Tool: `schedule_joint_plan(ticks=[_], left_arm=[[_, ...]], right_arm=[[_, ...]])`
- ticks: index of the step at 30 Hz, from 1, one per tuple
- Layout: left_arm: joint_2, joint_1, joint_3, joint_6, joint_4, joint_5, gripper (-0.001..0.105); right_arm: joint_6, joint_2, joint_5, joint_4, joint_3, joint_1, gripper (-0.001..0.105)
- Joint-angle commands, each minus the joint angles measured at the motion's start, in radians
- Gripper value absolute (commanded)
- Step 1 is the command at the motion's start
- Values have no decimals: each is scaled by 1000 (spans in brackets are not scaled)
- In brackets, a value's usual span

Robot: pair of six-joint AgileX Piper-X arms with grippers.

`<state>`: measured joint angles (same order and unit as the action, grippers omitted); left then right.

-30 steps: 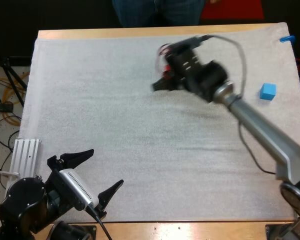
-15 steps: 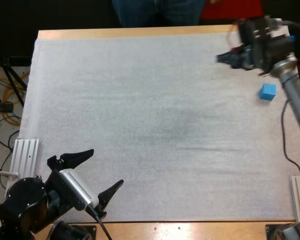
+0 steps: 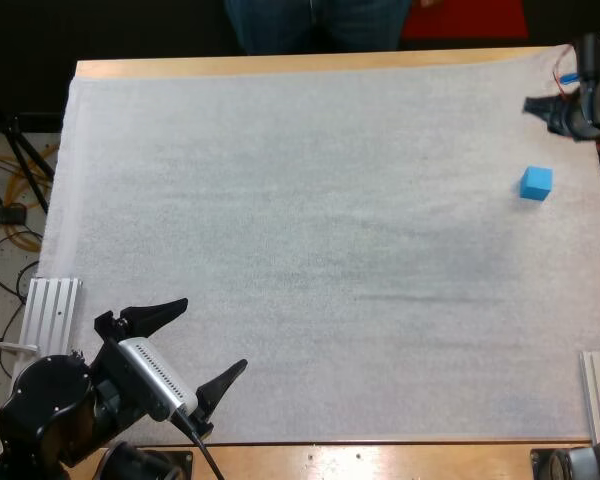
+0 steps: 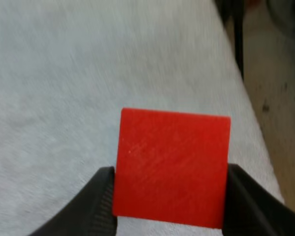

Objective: Stack red cube on blue cube

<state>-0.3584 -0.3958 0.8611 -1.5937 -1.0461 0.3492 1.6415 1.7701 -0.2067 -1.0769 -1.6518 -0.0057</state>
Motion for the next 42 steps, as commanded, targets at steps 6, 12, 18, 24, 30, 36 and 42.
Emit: schedule_joint_plan(ticks=[6, 12, 18, 24, 30, 36, 42], left_arm=[[-3, -5, 5, -1, 14, -1, 87], [-3, -5, 5, -1, 13, -1, 87], [-3, -5, 5, -1, 13, -1, 87], [-3, -5, 5, -1, 13, -1, 87], [-3, -5, 5, -1, 13, -1, 87], [-3, -5, 5, -1, 13, -1, 87], [-3, -5, 5, -1, 13, -1, 87]], right_arm=[[-1, -10, 43, 92, 128, -13, 0], [3, -10, 98, 185, 208, -13, 0], [7, 0, 98, 229, 249, -13, 0], [15, 31, 113, 229, 248, -13, 0], [12, 49, 160, 239, 248, -13, 0], [-6, 55, 155, 227, 248, -13, 0], [-7, 55, 91, 227, 248, -13, 0]])
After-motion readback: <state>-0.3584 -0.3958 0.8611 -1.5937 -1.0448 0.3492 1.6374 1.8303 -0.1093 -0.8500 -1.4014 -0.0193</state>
